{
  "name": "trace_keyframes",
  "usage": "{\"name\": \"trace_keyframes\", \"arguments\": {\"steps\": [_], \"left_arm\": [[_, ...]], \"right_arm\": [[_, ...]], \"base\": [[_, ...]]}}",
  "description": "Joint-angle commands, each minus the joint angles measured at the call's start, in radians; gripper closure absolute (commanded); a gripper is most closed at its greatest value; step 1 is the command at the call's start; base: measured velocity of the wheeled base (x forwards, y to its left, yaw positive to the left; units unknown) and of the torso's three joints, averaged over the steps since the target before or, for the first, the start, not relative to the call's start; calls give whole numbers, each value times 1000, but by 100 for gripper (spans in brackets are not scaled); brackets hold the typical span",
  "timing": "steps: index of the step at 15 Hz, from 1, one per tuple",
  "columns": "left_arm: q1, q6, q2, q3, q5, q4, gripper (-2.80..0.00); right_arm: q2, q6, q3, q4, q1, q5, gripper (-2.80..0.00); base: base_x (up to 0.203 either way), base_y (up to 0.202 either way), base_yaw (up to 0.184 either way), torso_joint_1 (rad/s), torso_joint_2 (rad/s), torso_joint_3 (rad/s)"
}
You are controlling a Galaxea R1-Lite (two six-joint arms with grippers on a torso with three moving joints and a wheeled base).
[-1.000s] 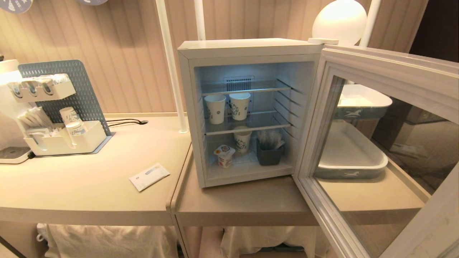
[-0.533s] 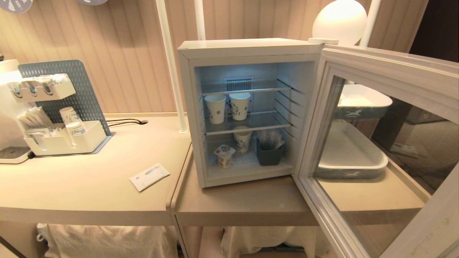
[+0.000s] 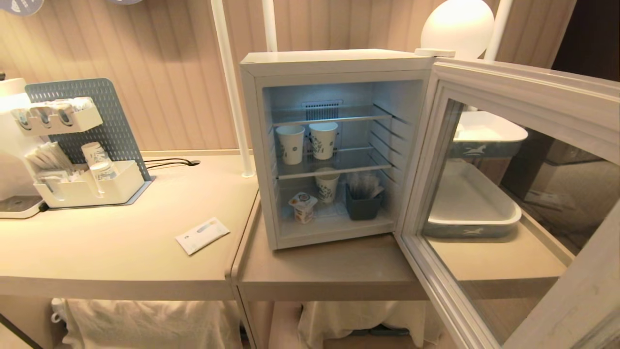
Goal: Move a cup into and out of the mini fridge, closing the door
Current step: Take the yoghurt out of the freezer
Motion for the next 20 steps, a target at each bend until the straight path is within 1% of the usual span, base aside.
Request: {"name": "trace_keyframes", "arguments": {"steps": [1, 8, 13, 20], "left_arm": [[0, 1, -2, 0, 1, -1, 0], [0, 1, -2, 1, 1, 0, 0], [0, -1, -2, 1, 1, -1, 0], [0, -6, -2, 2, 1, -2, 0]], "right_arm": [[1, 0, 0, 0, 1, 0, 0], [1, 0, 0, 0, 1, 0, 0], [1, 0, 0, 0, 1, 0, 0], [1, 0, 0, 0, 1, 0, 0]], "base": [[-172, 0, 7, 2, 2, 0], [-182, 0, 0, 3, 2, 3], [-10, 14, 1, 1, -2, 2], [0, 185, -3, 3, 3, 2]]}}
